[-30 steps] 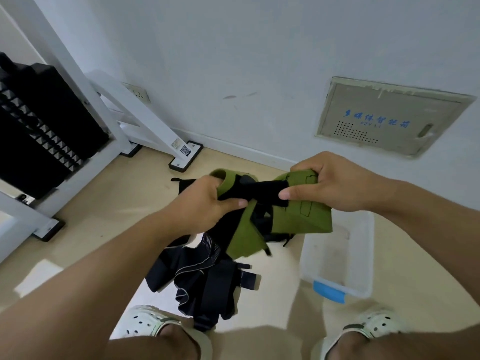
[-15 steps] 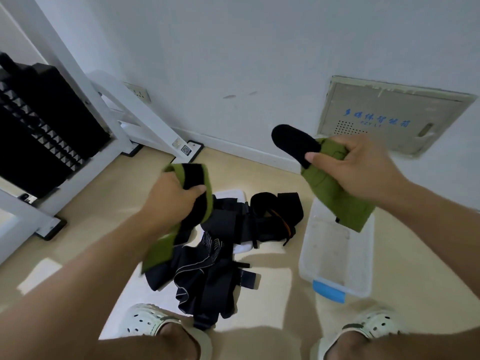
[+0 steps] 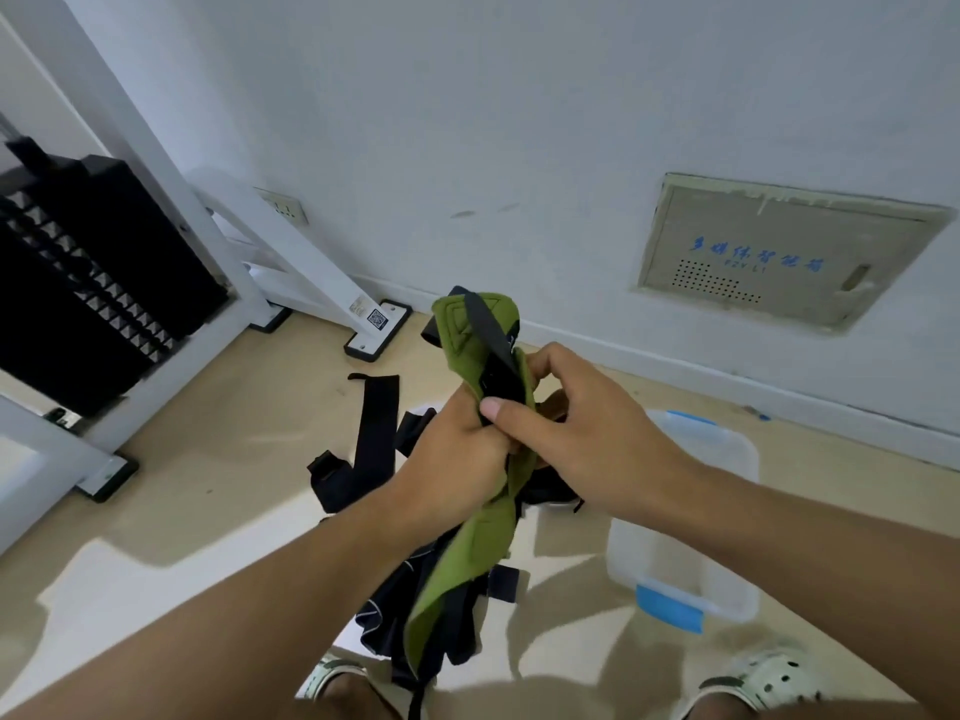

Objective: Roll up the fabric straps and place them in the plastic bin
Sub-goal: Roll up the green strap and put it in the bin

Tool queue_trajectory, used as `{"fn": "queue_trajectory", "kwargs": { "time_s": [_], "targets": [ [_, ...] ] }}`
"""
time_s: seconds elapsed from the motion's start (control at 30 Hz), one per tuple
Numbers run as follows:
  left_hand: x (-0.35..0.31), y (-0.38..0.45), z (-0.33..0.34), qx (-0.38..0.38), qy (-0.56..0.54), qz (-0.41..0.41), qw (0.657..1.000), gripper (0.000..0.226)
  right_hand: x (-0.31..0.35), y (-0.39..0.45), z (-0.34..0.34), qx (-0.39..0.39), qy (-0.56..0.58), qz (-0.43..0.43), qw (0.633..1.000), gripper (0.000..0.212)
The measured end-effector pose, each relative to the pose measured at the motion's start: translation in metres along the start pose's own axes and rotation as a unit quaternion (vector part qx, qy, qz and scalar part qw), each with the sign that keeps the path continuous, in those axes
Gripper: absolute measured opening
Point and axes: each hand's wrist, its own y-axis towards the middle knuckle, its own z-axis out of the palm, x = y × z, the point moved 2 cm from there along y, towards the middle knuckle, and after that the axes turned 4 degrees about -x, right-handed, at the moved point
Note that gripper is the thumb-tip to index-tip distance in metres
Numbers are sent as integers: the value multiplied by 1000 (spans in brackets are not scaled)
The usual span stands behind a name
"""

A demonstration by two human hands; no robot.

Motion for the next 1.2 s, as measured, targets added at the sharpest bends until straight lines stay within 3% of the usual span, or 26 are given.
{"fn": "queue_trajectory", "kwargs": {
  "time_s": [0.13, 0.23, 0.37, 0.5, 0.53, 0.63, 0.8, 1.0, 1.1, 1.2],
  "targets": [
    [-10, -3, 2, -14, 14, 25, 999, 31, 0, 2, 0, -37, 40, 14, 998, 5],
    [-15, -4, 0, -20, -5, 45, 999, 22, 2, 4, -1, -52, 45, 14, 998, 9],
    [-16, -7, -4, -34, -130, 15, 991, 50, 3, 4, -2, -43, 55, 29, 997, 12],
    [-22, -10, -2, -123, -104, 7, 987, 13, 1, 5, -3, -51, 62, 60, 995, 11],
    [-21, -9, -3, -139, -95, 18, 986, 15, -1, 4, -3, -54, 74, 69, 993, 10],
    [-17, -2, -8, -171, -79, 51, 981, 54, -2, 4, -4, -65, 91, 81, 990, 18],
    [-6, 0, -17, -202, -39, 59, 977, 74, 5, 2, -5, -88, 129, 82, 984, 12],
    [-14, -2, -10, -163, -31, 25, 986, 46, 2, 1, 4, -71, 176, 103, 976, 11],
    [-15, -5, -6, -105, -67, -14, 992, 46, 3, -2, 8, -49, 191, 121, 973, 24],
    [-18, -7, -2, -69, -109, -44, 991, 30, 2, -1, 10, -39, 260, 128, 956, 28]
  ]
}}
